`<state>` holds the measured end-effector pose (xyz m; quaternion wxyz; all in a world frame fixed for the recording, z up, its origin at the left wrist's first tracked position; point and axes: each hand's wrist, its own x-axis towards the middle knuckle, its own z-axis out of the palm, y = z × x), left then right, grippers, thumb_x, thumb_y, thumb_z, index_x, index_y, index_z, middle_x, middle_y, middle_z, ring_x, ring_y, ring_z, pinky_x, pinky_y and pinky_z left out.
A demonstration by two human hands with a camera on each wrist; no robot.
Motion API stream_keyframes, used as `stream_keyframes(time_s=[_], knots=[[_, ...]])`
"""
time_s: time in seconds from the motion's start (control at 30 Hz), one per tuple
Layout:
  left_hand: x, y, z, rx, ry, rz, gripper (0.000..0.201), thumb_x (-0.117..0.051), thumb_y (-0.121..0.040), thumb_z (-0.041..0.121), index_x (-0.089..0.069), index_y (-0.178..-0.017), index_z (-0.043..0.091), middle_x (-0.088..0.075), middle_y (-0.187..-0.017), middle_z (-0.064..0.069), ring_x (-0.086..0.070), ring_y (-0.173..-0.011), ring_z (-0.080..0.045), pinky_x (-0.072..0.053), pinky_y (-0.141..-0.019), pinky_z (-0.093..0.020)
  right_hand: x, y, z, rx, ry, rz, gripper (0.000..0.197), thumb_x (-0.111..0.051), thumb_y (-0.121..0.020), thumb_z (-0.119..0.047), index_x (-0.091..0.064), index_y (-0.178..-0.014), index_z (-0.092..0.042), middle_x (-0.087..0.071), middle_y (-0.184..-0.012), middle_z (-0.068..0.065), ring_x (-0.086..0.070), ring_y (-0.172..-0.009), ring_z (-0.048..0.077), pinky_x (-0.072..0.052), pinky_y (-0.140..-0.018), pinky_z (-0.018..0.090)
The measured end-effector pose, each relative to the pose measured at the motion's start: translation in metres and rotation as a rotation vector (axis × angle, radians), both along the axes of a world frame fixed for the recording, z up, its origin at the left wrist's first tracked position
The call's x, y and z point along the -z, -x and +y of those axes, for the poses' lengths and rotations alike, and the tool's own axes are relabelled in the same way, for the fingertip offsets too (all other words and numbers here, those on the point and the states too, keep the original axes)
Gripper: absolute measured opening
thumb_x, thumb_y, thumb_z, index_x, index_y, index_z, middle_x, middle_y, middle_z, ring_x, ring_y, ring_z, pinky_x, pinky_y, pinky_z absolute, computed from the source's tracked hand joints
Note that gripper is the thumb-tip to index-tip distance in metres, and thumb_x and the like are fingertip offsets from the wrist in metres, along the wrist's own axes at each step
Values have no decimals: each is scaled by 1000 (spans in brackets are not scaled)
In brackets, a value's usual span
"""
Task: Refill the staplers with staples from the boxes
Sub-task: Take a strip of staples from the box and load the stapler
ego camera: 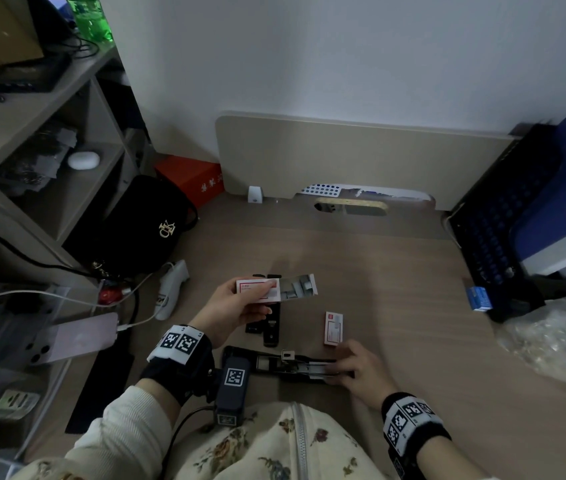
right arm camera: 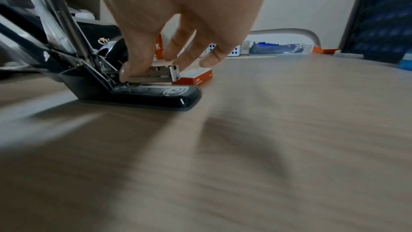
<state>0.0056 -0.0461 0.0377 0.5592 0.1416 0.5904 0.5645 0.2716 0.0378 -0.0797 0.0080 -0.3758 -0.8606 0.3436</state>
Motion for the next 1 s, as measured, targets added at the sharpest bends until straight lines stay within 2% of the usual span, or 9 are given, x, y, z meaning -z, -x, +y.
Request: stream_keyframes(time_s=[0.07, 0.23, 0.33, 0.4, 0.5, 0.6, 0.77, 0.9, 1.0], knots=[[0, -2, 1, 10, 1, -4, 22, -70, -86, 18, -63, -104, 8, -70, -82, -8, -64, -57, -13, -55, -56, -22, 2, 0, 0, -65, -41, -98, 24, -69, -79, -46, -71, -102, -39, -51, -124, -13, -52, -112, 16, -39, -96, 27], [-2, -5, 2, 30, 12, -3, 24, -70, -86, 20, -64, -105, 6, -70, -83, -8, -64, -58, -14, -55, -56, -23, -1, 8, -1, -165, -45, -156, 34, -63, -80, -54, -66, -111, -42, -46, -134, -10, -44, -123, 14, -33, -101, 25], [-4, -6, 1, 41, 11, -5, 18, -70, -86, 20, -66, -98, 7, -71, -80, -8, -64, -56, -14, -55, -55, -23, -14, 14, -1, -173, -62, -73, 70, -37, -70, -84, -70, -107, -35, -50, -130, -8, -49, -117, 10, -33, -95, 15], [-5, -5, 1, 54, 10, -4, 16, -69, -87, 19, -67, -98, 7, -72, -79, -9, -65, -55, -14, -55, -54, -23, -30, 21, -1, -21, -64, 171, 83, -33, -70, -84, -75, -97, -18, -58, -110, -2, -52, -97, -2, -32, -83, 0], [-6, -6, 0, 65, 11, -9, 24, -69, -87, 20, -66, -105, 4, -72, -80, -10, -66, -56, -14, -55, -53, -22, -60, 34, 6, 133, -299, 500, 42, -55, -84, -52, -69, -80, -12, -53, -81, -11, -51, -72, 1, -42, -67, 9], [-5, -8, 1, 58, 24, 0, 32, -71, -85, 21, -64, -110, 1, -72, -81, -11, -66, -56, -14, -54, -53, -22, -91, 54, 10, 102, -520, 619, 24, -60, -87, -38, -63, -82, -14, -56, -80, -6, -51, -72, 8, -45, -67, 22], [-3, -14, 3, 57, 22, 35, 33, -70, -86, 21, -62, -112, 0, -72, -77, -7, -65, -55, -13, -53, -53, -22, -103, 79, 2, -8, -748, 342, 31, -55, -85, -51, -66, -97, -25, -58, -102, -5, -42, -97, 14, -35, -79, 29], [-4, -16, 2, 66, 19, 59, 33, -70, -86, 23, -64, -110, 2, -71, -82, -8, -64, -57, -12, -53, -55, -21, -99, 84, -2, -13, -771, 186, 37, -43, -86, -55, -67, -100, -29, -58, -110, -7, -38, -100, 17, -26, -81, 30], [-6, -16, 3, 62, 7, 65, 29, -69, -87, 23, -64, -107, 3, -69, -84, -10, -63, -56, -12, -53, -55, -21, -100, 88, -3, 5, -788, 176, 38, -42, -86, -54, -69, -101, -31, -60, -109, -8, -38, -99, 18, -26, -81, 30]])
